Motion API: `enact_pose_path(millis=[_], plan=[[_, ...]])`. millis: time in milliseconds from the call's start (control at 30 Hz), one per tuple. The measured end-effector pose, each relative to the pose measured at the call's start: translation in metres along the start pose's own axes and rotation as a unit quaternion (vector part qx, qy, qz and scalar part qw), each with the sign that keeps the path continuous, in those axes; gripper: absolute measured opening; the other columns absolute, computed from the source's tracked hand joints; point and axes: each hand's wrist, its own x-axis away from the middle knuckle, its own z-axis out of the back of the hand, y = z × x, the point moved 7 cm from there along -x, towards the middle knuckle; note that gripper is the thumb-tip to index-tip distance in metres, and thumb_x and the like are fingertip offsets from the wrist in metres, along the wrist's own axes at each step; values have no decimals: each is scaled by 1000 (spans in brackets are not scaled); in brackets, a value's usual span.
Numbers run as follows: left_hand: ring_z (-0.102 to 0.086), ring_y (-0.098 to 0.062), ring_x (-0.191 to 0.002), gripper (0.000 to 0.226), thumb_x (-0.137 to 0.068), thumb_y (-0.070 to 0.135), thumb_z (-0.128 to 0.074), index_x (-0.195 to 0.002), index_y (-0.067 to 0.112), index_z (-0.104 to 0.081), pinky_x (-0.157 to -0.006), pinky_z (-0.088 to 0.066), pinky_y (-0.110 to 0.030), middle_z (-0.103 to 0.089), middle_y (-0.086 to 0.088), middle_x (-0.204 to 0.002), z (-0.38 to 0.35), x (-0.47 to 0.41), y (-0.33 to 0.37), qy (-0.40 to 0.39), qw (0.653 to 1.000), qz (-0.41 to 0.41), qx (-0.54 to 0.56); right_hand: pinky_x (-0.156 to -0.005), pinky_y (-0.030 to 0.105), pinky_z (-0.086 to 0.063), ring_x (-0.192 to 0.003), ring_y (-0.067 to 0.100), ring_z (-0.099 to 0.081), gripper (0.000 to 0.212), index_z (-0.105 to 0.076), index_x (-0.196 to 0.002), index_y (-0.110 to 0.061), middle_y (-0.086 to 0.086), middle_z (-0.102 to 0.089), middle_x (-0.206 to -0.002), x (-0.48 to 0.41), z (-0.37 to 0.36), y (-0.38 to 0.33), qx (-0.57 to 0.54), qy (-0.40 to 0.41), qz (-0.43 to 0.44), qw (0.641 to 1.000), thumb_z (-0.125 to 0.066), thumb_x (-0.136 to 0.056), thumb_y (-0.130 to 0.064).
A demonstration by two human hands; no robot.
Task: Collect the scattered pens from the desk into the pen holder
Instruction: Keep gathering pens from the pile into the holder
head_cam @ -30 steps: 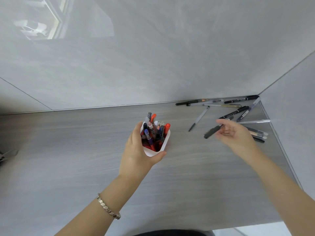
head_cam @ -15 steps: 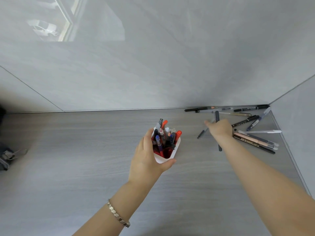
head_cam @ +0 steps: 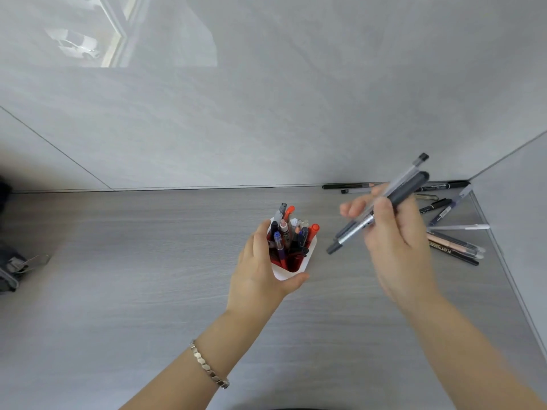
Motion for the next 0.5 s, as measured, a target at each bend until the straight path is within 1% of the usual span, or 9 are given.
enact_pose_path(millis=[67, 100, 200, 267, 333, 367, 400, 467, 500], plan=[[-36, -10, -126, 96, -62, 34, -80, -137, 26, -20, -89, -31, -18, -39, 7, -138, 0, 0, 1, 0, 1000, -1, 5, -89, 28, -51, -93, 12, -67, 18, -48, -92, -25, -9, -64, -81, 7, -17, 2, -41, -5, 38, 998, -32, -94, -15], [-36, -10, -126, 96, -62, 34, -80, -137, 25, -20, -88, -32, -18, -40, 7, -137, -1, 0, 1, 1, 1000, -1, 8, -91, 30, -51, -98, 14, -66, 17, -47, -93, -23, -9, -65, -85, 9, -27, 8, -34, -6, 41, 999, -33, -93, -13], [-43, -14, -122, 96, -60, 36, -80, -136, 23, -23, -87, -40, -24, -45, 4, -133, -1, 1, 0, 12, 1000, -10, 14, -88, 16, -49, -100, 2, -64, 16, -49, -91, -20, -11, -67, -89, 19, -49, 36, -2, -17, 16, 1000, -40, -90, -8], [-47, -15, -119, 95, -59, 38, -80, -135, 22, -25, -85, -45, -28, -48, 3, -130, 0, 1, 0, 18, 1000, -16, 11, -86, 14, -49, -97, -1, -64, 19, -50, -93, -27, -17, -65, -90, 23, -52, 48, 62, -17, 10, 998, -47, -87, -9], [-47, -14, -119, 95, -60, 38, -80, -135, 22, -25, -85, -46, -28, -48, 4, -130, 1, 2, 0, 20, 1000, -14, 12, -89, 19, -50, -101, 5, -64, 43, -45, -104, -40, -22, -61, -99, 22, -45, 51, 91, 14, 13, 996, -57, -84, -4], [-46, -13, -119, 95, -59, 38, -80, -135, 23, -24, -84, -45, -27, -47, 5, -131, 1, 2, 1, 22, 1000, -13, 13, -91, 22, -50, -104, 10, -63, 54, -41, -112, -41, -22, -58, -106, 21, -41, 49, 106, 31, 30, 993, -60, -81, 0], [-45, -12, -120, 96, -59, 38, -80, -136, 23, -24, -83, -44, -25, -47, 6, -130, 1, 2, 1, 24, 1000, -14, 13, -93, 21, -48, -107, 13, -62, 60, -37, -118, -38, -20, -56, -110, 19, -40, 47, 128, 36, 50, 990, -63, -80, 1], [-44, -12, -121, 99, -58, 37, -82, -136, 22, -23, -82, -40, -22, -45, 9, -129, 1, 3, 2, 26, 999, -18, 12, -92, 8, -40, -104, 8, -57, 60, -35, -121, -34, -15, -55, -108, 14, -45, 44, 212, 15, 77, 974, -66, -78, -4], [-44, -12, -121, 100, -58, 36, -82, -137, 21, -23, -81, -39, -21, -43, 11, -127, 1, 3, 3, 26, 999, -18, 12, -89, 6, -37, -100, 6, -54, 52, -40, -116, -32, -13, -57, -103, 12, -47, 43, 262, 7, 95, 960, -67, -78, -8]])
